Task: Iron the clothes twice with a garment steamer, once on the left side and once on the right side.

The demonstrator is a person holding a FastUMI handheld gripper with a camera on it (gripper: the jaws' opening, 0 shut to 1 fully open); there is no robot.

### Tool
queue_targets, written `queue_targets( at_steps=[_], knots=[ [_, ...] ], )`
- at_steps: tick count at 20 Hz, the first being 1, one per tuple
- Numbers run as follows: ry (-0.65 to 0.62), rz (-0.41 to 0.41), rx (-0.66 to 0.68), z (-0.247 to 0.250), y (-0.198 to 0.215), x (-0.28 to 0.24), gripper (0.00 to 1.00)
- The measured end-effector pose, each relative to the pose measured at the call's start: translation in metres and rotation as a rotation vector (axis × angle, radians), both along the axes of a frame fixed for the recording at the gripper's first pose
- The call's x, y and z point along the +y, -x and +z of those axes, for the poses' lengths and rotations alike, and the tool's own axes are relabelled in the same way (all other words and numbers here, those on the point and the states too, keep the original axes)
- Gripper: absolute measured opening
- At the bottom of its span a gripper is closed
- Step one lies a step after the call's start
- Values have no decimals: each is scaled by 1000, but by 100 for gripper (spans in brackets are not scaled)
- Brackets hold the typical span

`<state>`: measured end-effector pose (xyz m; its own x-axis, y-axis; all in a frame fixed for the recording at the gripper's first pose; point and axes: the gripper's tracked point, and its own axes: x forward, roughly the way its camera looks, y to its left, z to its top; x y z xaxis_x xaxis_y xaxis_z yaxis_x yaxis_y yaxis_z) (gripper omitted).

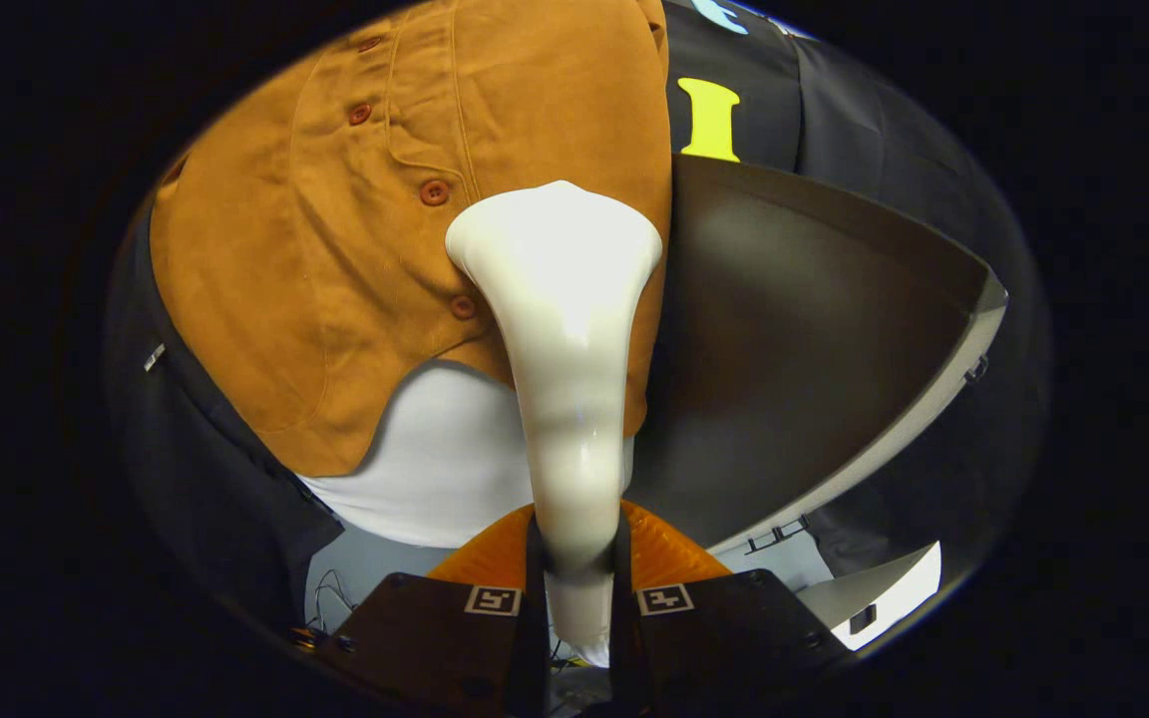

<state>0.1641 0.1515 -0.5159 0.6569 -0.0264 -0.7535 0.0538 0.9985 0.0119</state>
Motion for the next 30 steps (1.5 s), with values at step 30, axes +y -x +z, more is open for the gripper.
queue_targets(
  at_steps=[30],
  knots=[
    [61,276,-663,303,-33,149,27]
  ],
)
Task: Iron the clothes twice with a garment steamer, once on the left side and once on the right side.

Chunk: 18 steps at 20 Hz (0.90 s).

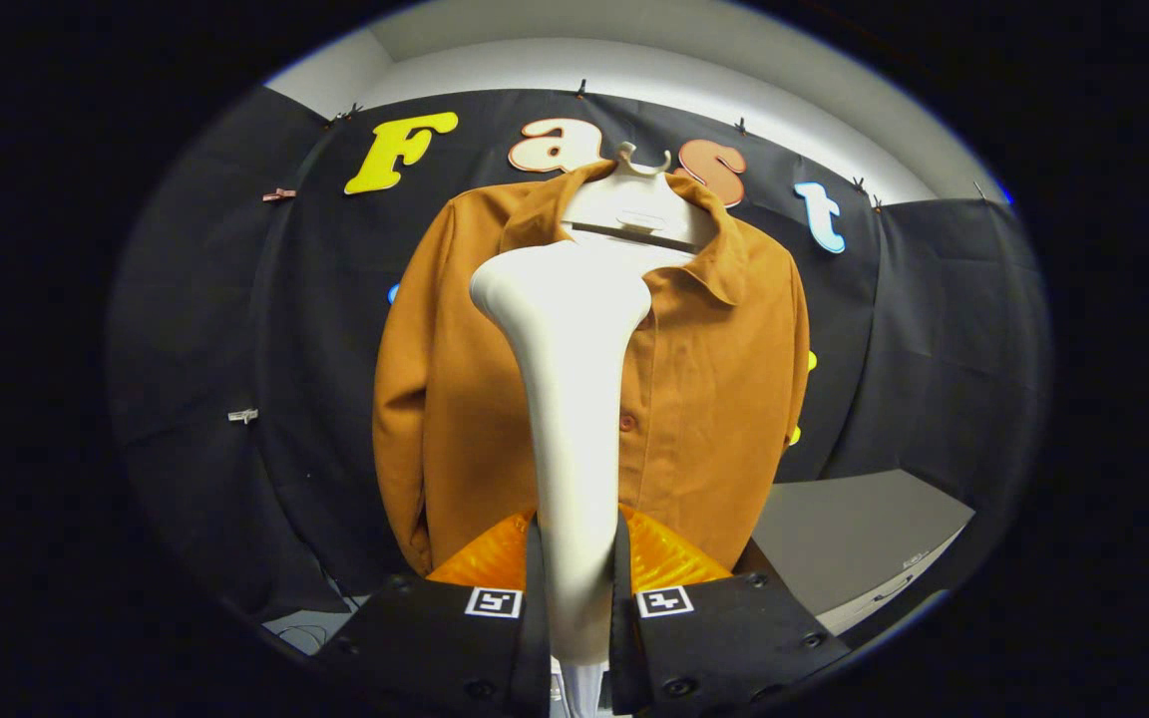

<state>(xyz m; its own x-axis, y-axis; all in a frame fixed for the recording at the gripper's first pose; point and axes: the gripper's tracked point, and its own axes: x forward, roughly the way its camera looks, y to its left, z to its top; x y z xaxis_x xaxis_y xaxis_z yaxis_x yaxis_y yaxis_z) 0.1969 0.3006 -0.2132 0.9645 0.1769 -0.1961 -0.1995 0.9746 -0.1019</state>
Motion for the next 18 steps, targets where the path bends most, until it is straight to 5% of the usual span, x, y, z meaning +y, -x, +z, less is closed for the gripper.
queue_targets(
  at_steps=[18],
  knots=[
    [201,-86,19,-81,-33,11,27]
  ],
)
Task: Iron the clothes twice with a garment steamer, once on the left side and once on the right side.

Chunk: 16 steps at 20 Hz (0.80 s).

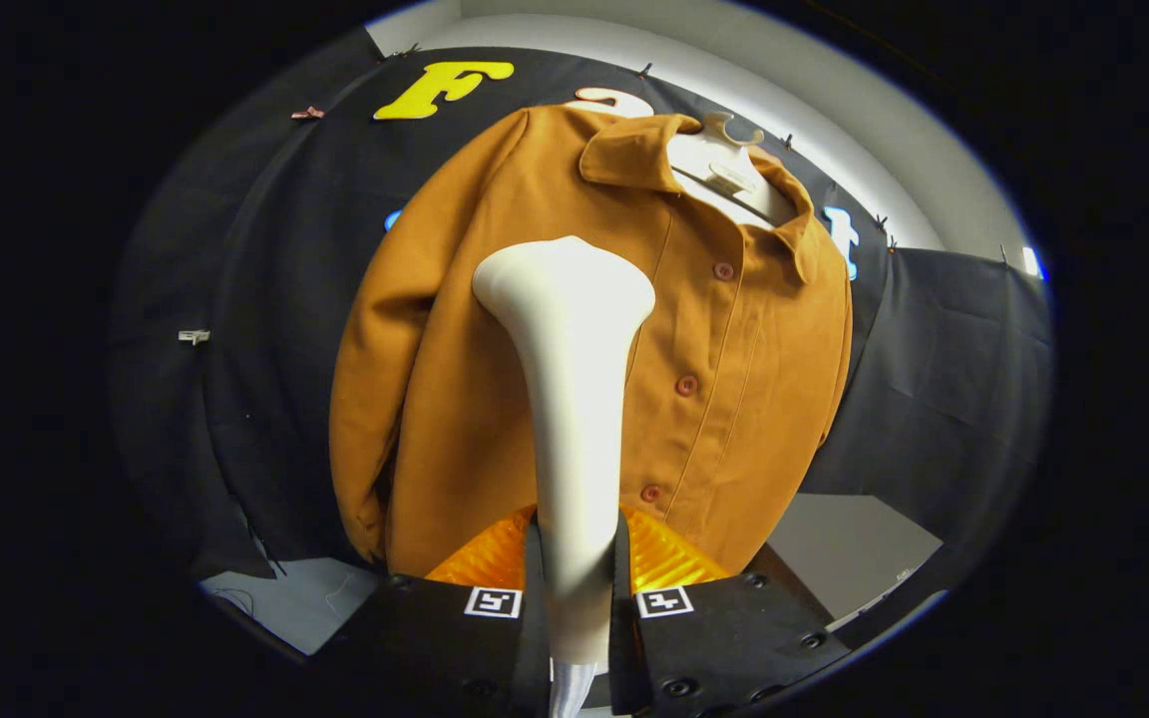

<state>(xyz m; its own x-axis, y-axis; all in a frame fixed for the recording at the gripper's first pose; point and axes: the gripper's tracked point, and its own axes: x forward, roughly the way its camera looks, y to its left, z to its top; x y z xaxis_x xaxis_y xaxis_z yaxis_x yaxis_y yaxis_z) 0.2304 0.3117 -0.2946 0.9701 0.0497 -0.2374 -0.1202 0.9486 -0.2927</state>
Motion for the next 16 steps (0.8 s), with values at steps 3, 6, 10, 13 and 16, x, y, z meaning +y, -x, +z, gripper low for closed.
queue_targets(
  at_steps=[3,6,10,13,16],
  knots=[
    [5,-8,48,-26,9,-4,27],
    [8,-20,99,-57,18,-13,27],
    [14,-22,165,-92,28,-20,27],
    [22,-25,219,-125,45,-25,27],
    [22,-31,269,-152,52,-31,27]
  ],
)
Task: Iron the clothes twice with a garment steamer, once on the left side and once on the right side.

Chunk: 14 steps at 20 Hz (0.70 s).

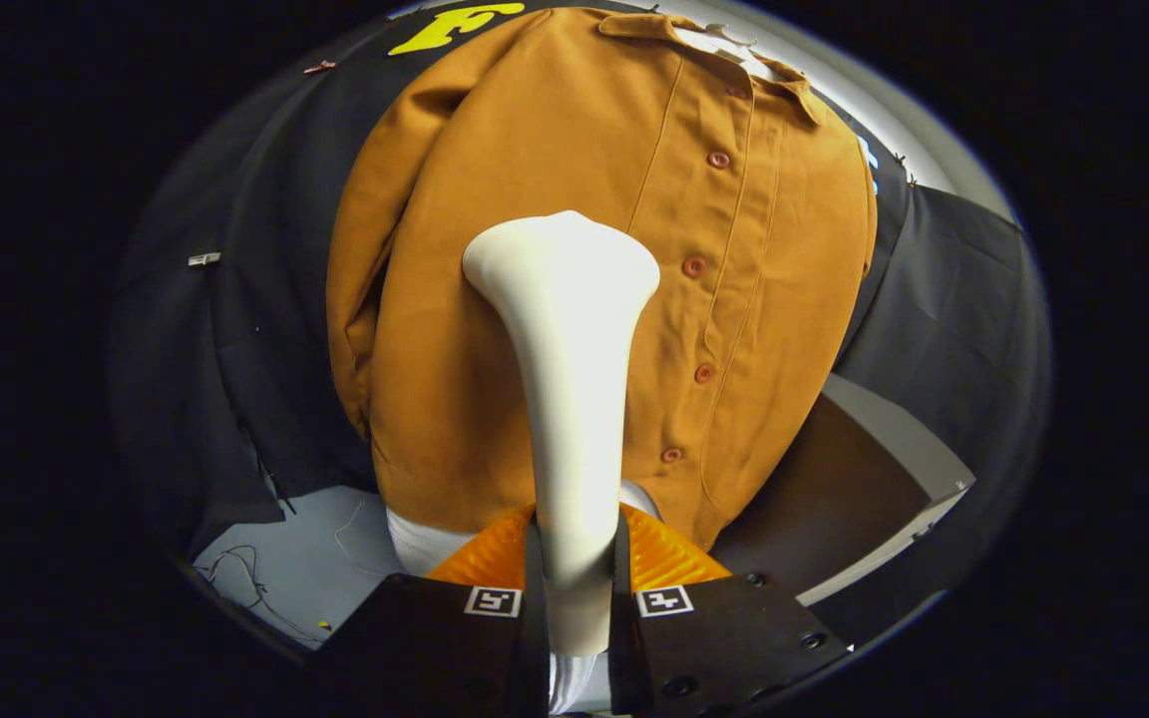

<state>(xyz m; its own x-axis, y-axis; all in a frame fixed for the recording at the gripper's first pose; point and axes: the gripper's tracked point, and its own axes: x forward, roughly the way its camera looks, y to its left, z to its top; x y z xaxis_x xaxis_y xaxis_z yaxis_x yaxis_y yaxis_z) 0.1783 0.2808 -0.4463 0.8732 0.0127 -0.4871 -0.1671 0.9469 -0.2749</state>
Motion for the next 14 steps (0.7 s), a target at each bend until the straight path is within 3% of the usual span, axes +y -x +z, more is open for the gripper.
queue_targets(
  at_steps=[7,14],
  knots=[
    [2,-5,85,-41,6,-18,27],
    [-10,39,101,-29,24,-33,27]
  ],
)
